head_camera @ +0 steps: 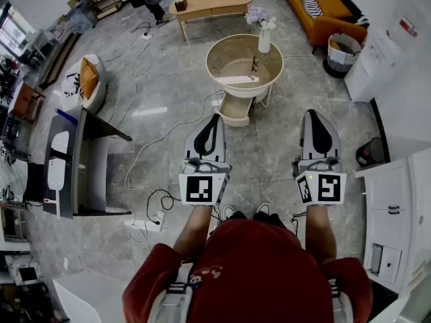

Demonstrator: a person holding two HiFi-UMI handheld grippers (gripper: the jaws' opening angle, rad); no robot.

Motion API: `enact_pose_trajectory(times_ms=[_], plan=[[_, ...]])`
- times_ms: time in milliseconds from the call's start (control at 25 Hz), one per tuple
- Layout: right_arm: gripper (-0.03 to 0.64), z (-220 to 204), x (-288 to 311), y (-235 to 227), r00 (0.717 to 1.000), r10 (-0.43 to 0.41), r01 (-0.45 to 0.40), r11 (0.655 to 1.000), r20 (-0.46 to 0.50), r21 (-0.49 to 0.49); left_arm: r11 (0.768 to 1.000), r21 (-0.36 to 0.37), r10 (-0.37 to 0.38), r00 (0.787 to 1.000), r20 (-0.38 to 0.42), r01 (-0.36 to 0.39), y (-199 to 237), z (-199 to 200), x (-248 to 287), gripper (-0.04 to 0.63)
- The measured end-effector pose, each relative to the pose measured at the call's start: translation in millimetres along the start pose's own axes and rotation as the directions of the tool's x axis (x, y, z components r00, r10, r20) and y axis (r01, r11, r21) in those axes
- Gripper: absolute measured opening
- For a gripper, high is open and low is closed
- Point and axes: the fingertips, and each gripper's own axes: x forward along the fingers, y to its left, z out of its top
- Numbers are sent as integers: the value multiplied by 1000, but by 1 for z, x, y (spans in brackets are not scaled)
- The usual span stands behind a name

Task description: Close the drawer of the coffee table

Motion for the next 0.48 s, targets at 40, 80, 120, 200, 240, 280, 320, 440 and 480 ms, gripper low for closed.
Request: enact_pose_trajectory(times_ms=[40, 80, 120, 200, 240, 280, 320, 440, 480], plan=[[20, 1, 0, 4, 1000, -1, 1, 1000, 3, 1, 1000, 12, -10, 1000, -21, 10, 1, -3, -4, 12], [20, 3, 0, 7, 1000, -1, 1, 1000, 6, 2, 1000, 24, -18, 999, -38, 19, 3, -5, -8, 12], [20, 4, 0, 11, 1000, -1, 1, 1000, 8, 2, 999, 33, -23, 999, -49, 25, 5, -6, -12, 12], [20, 5, 1, 18, 1000, 1, -1, 1000, 11, 1, 999, 42, -21, 998, -51, 23, 10, -3, -16, 12], [20, 5, 1, 22, 1000, 2, -2, 1000, 10, 1, 999, 45, -19, 999, -49, 21, 13, -1, -18, 12], [21, 5, 2, 26, 1000, 2, -2, 1000, 8, 1, 998, 52, -18, 999, -49, 20, 15, 0, -21, 12], [20, 5, 2, 30, 1000, 4, -4, 1000, 6, 2, 998, 58, -18, 999, -49, 20, 18, 1, -24, 12], [21, 4, 3, 47, 1000, 9, -9, 1000, 4, 7, 998, 59, -15, 999, -40, 17, 29, 3, -35, 12], [21, 4, 3, 52, 1000, 10, -10, 1000, 7, 9, 998, 62, -15, 999, -40, 17, 33, 3, -38, 12]])
